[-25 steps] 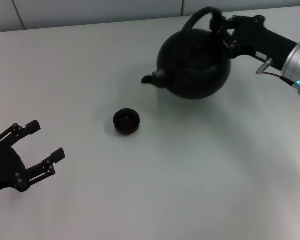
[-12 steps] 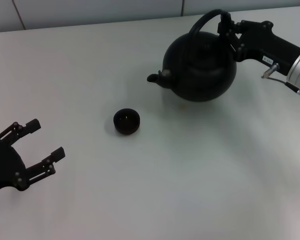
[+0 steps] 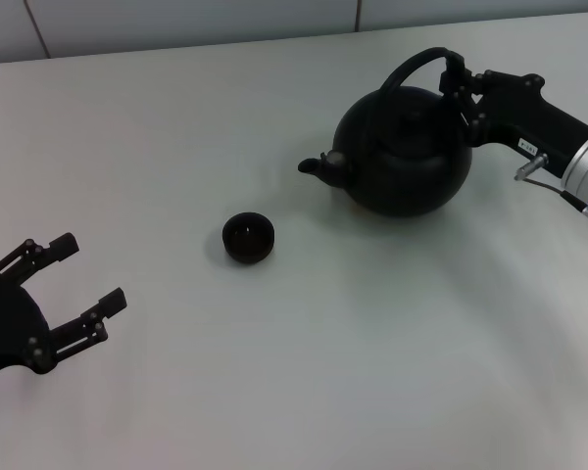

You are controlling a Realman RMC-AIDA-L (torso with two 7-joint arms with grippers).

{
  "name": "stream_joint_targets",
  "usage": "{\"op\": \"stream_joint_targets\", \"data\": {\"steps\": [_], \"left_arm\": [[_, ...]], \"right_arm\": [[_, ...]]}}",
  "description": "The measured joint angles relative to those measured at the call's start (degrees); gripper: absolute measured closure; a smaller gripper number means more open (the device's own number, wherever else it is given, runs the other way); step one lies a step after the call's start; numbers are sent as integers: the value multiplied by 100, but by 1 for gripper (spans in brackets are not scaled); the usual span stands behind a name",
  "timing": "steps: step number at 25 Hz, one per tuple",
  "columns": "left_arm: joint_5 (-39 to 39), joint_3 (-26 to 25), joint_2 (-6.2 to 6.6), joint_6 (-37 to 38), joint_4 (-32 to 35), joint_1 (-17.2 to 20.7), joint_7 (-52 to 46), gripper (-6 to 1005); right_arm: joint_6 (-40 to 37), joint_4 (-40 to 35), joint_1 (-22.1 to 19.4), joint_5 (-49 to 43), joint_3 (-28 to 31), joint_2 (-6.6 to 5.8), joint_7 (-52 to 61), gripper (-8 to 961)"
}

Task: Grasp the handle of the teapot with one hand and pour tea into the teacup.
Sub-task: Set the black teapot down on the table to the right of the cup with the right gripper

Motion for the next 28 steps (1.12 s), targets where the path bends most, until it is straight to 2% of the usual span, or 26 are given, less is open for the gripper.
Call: {"op": "stream_joint_targets", "data": {"steps": [25, 28], "left_arm": [[0, 0, -8, 6, -11, 5, 8, 152], [-1, 0, -9, -4, -11, 3, 8, 152]], "right_arm": [[243, 138, 34, -76, -197, 1, -130, 848], [310, 137, 41, -78, -243, 1, -134, 784]]}}
